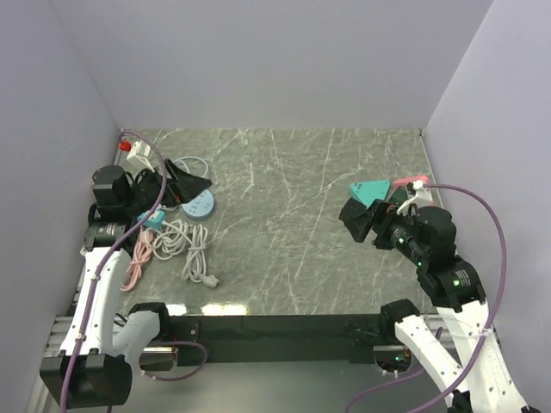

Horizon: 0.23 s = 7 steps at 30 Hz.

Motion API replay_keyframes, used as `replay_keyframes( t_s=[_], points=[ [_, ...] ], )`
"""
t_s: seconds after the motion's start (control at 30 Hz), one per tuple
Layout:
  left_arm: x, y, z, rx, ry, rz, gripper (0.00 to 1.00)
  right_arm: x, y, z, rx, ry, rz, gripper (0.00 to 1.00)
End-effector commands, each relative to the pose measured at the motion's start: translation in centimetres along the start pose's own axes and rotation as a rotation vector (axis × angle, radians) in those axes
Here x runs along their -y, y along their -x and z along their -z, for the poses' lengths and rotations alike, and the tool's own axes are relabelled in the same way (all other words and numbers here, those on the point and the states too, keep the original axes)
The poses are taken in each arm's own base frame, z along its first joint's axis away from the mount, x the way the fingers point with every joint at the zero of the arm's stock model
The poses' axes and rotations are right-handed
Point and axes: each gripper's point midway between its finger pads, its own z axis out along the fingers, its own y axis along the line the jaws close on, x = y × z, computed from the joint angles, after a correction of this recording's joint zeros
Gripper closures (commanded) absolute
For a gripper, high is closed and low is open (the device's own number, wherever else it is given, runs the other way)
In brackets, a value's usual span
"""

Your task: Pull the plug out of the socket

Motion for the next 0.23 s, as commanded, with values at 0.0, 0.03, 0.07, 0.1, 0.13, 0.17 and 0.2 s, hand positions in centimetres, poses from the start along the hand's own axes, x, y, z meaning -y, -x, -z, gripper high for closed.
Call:
replay_keyframes(
  t_s=[0.0, 0.03, 0.07, 0.1, 0.13, 0.17, 0.2],
  points=[
    [1.9, 1.0, 0.4, 0.014, -0.056, -0.061, 0.01, -0.6, 2.0, 1.8, 0.064, -0.014, 0.033, 0.0],
    [2.0, 1.1, 0.4, 0.015, -0.058, -0.063, 0.01, -0.1, 1.8, 2.0, 0.058, -0.04, 0.038, 0.0],
    [1.9, 1.1, 0.3, 0.015, -0.058, -0.063, 0.01, 0.1, 1.8, 2.2, 0.058, -0.051, 0.049, 0.0],
    [1.9, 1.2, 0.3, 0.016, -0.059, -0.064, 0.01, 0.2, 2.1, 2.5, 0.067, -0.06, 0.054, 0.0],
    [2.1, 1.4, 0.3, 0.019, -0.061, -0.07, 0.01, 0.5, 2.0, 2.7, 0.068, -0.079, 0.055, 0.0],
    [2.1, 1.5, 0.3, 0.021, -0.061, -0.071, 0.01, 0.7, 2.2, 2.8, 0.078, -0.089, 0.052, 0.0],
    [2.0, 1.5, 0.2, 0.021, -0.059, -0.073, 0.01, 0.8, 2.5, 3.1, 0.098, -0.099, 0.043, 0.0]
  ],
)
